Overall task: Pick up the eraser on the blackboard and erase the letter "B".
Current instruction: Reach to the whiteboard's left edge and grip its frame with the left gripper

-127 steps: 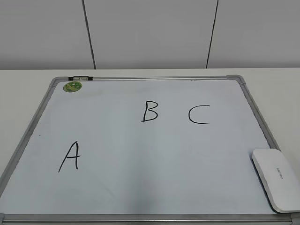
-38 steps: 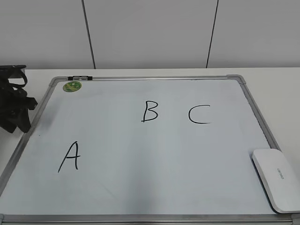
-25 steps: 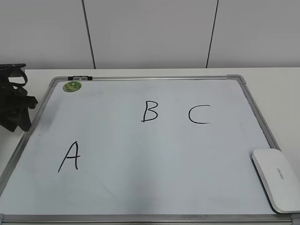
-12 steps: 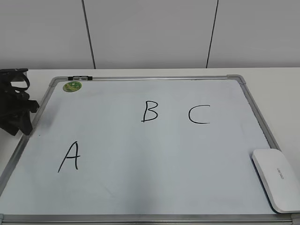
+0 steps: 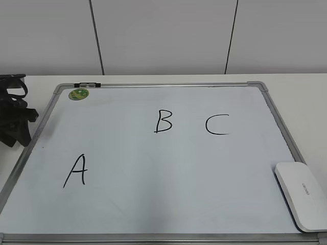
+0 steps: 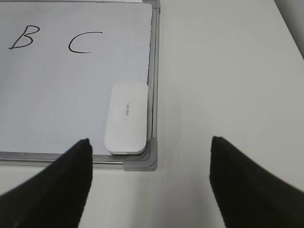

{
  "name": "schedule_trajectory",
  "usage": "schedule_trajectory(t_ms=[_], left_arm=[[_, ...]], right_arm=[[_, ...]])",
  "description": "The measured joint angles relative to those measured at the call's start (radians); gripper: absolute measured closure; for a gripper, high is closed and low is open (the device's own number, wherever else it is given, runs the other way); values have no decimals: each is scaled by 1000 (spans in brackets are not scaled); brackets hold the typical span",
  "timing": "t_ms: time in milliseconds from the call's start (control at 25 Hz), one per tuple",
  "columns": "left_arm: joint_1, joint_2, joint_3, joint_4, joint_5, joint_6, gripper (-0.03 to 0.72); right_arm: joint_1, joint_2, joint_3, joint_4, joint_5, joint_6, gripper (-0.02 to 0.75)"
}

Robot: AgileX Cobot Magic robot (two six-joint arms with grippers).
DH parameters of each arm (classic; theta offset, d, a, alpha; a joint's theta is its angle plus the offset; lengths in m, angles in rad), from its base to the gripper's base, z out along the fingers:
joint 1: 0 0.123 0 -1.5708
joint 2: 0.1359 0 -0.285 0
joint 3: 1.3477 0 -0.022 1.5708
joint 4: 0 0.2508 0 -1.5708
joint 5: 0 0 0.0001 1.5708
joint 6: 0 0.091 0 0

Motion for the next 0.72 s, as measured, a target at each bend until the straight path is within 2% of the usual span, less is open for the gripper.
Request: schedule_trajectory(t_ms=[400,720], left_arm=[[16,0,0,-68,-9,40,424],[16,9,0,-72,-12,44,435]], right_arm=[[0,0,0,1,0,0,147],[0,0,0,1,0,0,147]])
